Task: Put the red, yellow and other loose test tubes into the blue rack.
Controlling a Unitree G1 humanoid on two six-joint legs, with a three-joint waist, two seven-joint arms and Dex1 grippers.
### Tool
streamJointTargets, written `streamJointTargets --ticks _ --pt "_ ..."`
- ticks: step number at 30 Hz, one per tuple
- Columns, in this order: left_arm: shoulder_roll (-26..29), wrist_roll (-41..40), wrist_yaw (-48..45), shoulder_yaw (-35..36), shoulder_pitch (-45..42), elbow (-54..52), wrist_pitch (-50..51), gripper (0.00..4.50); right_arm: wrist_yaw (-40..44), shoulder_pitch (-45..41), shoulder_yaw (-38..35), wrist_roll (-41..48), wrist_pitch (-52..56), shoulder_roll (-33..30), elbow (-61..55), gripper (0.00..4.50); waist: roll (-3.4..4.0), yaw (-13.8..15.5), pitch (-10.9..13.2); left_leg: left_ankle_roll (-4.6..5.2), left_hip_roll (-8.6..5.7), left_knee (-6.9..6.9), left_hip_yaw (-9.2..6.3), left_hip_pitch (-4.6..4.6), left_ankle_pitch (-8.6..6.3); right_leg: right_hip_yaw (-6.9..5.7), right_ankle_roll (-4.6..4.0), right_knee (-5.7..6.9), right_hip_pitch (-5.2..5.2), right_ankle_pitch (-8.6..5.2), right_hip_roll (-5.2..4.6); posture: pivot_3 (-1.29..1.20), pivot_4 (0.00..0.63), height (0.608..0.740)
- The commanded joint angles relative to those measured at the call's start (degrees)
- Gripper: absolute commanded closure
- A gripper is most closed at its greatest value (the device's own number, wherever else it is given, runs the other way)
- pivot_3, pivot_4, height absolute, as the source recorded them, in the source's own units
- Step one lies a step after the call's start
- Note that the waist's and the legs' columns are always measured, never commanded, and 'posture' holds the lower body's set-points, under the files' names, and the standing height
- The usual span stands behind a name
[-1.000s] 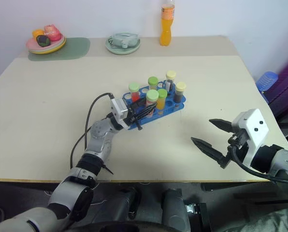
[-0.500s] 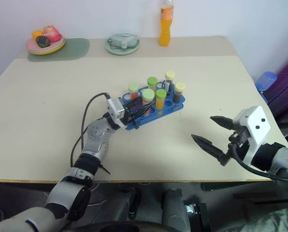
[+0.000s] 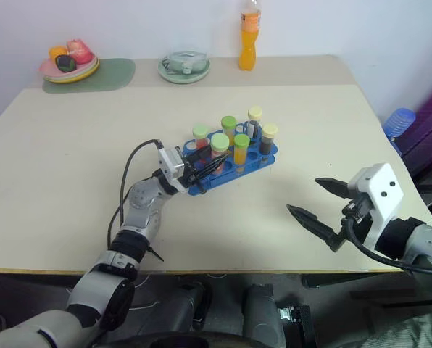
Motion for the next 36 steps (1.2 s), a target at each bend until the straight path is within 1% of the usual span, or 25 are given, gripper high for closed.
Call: streamJointTargets --ticks 1,6,10,17,24,36 --pt "1.7 0.4 -0.8 1.1 1.4 4.5 0.8 3.73 1.6 1.6 -2.5 -0.1 -3.0 1.4 -1.7 0.00 0.00 0.0 -0.1 0.00 0.01 0.00 0.00 0.02 0.00 0.00 0.00 0.00 0.02 0.00 0.01 0.00 0.150 0.740" --pt "1.8 0.0 -1.5 1.4 1.1 5.0 0.4 3.73 3.3 2.6 0.1 -2.8 -8.0 4.2 -1.1 0.00 0.06 -0.1 -0.1 0.04 0.11 -0.11 0.01 0.41 -0.04 0.00 0.02 -0.21 0.44 -0.02 0.09 0.00 0.150 0.740" --pt "1.7 -0.1 -1.8 1.4 1.1 4.1 0.9 3.73 3.1 2.3 2.5 -4.6 -9.6 4.7 -0.1 0.00 0.10 -0.1 -0.2 0.05 0.30 -0.24 0.01 0.75 -0.11 -0.05 0.02 -0.65 0.92 -0.03 0.24 0.00 0.150 0.740" --pt "1.5 -1.1 -2.9 0.9 2.0 0.2 4.0 3.73 2.4 0.8 3.9 -4.9 -9.7 4.4 0.2 0.00 0.10 0.0 -0.2 0.07 0.31 -0.25 0.01 0.75 -0.16 -0.05 0.02 -0.72 0.93 -0.03 0.25 0.00 0.150 0.740" --pt "1.5 -1.4 -2.4 0.9 2.3 -2.2 6.3 3.73 3.9 0.7 4.0 -6.2 -10.7 4.6 1.5 0.00 0.09 0.0 -0.2 0.09 0.32 -0.26 0.01 0.73 -0.19 -0.05 0.03 -0.79 0.94 -0.04 0.25 0.00 0.150 0.740" --pt "1.7 -1.3 -1.9 1.1 2.8 -3.4 7.5 3.73 4.9 1.4 5.1 -7.7 -12.4 5.3 2.2 0.00 0.09 0.0 -0.2 0.09 0.32 -0.28 0.00 0.72 -0.20 -0.04 0.04 -0.82 0.95 -0.04 0.24 0.00 0.150 0.740"
